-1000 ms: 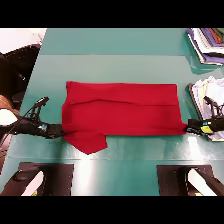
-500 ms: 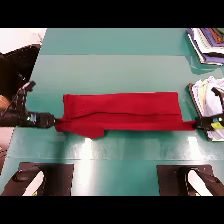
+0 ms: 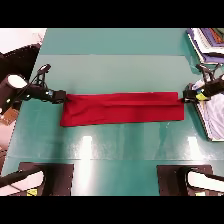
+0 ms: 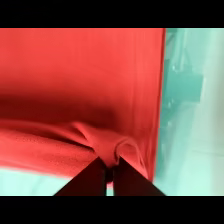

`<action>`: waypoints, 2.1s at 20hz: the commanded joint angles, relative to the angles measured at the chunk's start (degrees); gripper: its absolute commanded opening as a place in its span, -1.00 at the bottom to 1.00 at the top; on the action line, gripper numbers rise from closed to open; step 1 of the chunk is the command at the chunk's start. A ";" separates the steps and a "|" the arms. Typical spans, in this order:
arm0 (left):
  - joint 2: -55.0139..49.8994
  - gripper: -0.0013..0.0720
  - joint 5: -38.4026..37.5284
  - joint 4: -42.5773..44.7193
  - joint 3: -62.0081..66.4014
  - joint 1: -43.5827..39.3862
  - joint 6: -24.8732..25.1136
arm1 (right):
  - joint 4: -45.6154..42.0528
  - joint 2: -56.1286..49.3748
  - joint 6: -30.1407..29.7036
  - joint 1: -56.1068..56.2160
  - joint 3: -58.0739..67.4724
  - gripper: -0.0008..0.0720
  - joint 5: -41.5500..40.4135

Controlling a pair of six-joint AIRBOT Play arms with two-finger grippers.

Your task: Fold the shirts.

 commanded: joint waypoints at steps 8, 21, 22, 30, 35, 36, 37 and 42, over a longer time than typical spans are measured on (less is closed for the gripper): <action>-4.33 0.34 -8.15 -4.81 9.60 0.04 0.07 | 17.14 -8.72 -5.20 -13.46 5.03 0.57 7.54; -6.34 -0.89 4.85 -10.14 9.62 -17.59 -8.61 | 24.44 -17.57 -13.51 -11.02 -1.49 -0.28 3.85; -7.39 -0.89 6.73 -10.12 9.99 -19.63 -9.49 | 24.44 -17.53 -14.43 -10.29 -0.57 -0.62 4.17; -26.38 -0.89 7.65 -10.14 26.60 -33.79 -11.54 | 37.13 -6.08 -12.79 -5.79 11.23 -0.94 10.97; -33.24 -0.89 6.95 -10.23 31.89 -36.20 -13.75 | 40.22 -1.57 -10.21 4.24 20.74 -0.94 10.91; -33.38 -0.89 7.34 -9.90 31.93 -36.20 -14.34 | 40.37 -1.60 -9.99 6.45 22.18 -0.94 10.78; -33.38 -0.89 7.65 -9.90 32.00 -36.20 -14.34 | 41.22 -1.60 -9.92 8.46 23.30 -0.94 10.60; -33.38 -0.89 8.44 -9.53 32.00 -36.17 -14.29 | 41.31 -1.64 -9.70 16.96 25.09 -0.94 7.39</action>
